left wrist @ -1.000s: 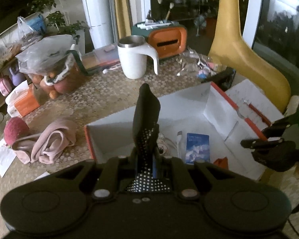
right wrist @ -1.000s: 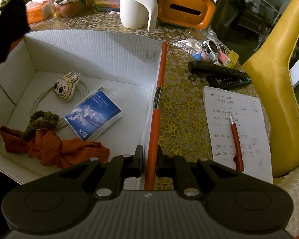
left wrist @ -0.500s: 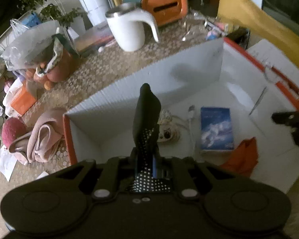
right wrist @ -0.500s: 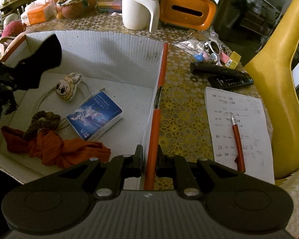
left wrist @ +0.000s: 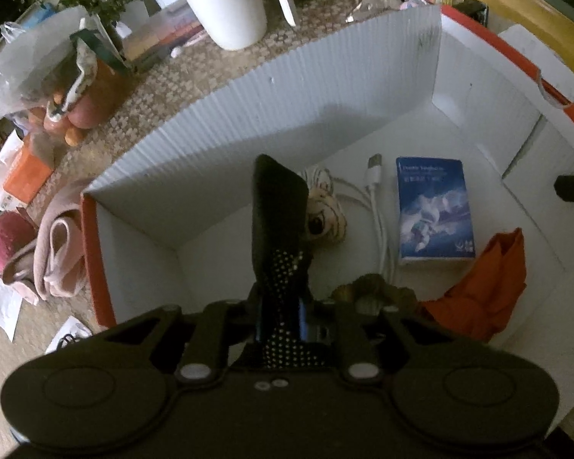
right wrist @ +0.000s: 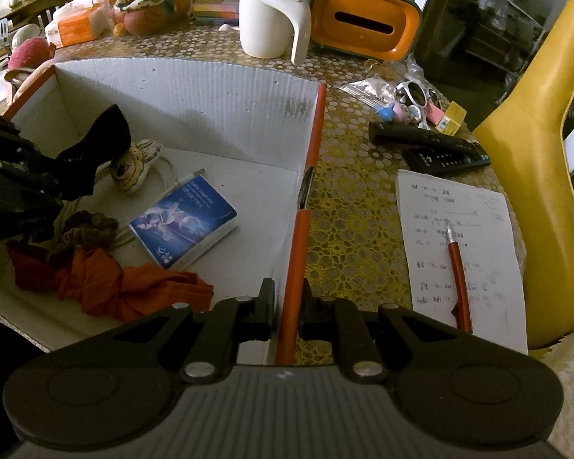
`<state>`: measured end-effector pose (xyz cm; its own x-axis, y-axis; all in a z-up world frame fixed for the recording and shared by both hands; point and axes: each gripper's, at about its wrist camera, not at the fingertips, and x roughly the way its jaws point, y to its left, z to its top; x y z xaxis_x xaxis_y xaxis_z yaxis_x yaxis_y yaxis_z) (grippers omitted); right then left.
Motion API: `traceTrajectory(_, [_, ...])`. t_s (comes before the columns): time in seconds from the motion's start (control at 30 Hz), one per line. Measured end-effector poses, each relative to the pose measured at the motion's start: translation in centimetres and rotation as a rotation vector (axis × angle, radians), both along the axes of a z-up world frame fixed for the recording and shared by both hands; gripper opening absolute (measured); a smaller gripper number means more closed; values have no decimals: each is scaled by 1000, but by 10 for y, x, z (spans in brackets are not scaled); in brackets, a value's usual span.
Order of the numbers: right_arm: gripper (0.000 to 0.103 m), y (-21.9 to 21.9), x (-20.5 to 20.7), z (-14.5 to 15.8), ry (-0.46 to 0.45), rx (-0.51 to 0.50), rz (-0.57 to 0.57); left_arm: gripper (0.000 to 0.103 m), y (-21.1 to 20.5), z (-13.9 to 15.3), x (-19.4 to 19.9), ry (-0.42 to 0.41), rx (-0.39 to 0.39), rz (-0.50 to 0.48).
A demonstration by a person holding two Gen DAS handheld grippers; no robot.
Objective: Organize objects
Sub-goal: 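Lower the polka-dot cloth into the shoebox and open the left gripper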
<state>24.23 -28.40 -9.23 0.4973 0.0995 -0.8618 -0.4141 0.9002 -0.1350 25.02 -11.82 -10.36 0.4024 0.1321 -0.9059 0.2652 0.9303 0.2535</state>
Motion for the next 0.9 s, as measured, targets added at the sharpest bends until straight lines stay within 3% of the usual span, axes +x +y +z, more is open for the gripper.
traceTrajectory(0.37, [11,1,0,0,-1,-7,2,25,11,-4,-1,41,-82,5])
traceTrajectory(0.6, [11,1,-1,-1,0,-11,-1,52,17,6,-7,-4,-146,-1])
traceTrajectory(0.8, [11,1,-1,-1,1,-10,0,64,17,16,-13,-48,-174,5])
traceTrajectory(0.9, [11,1,0,-1,0,-11,0,65,19,21,-16,-61,-189,0])
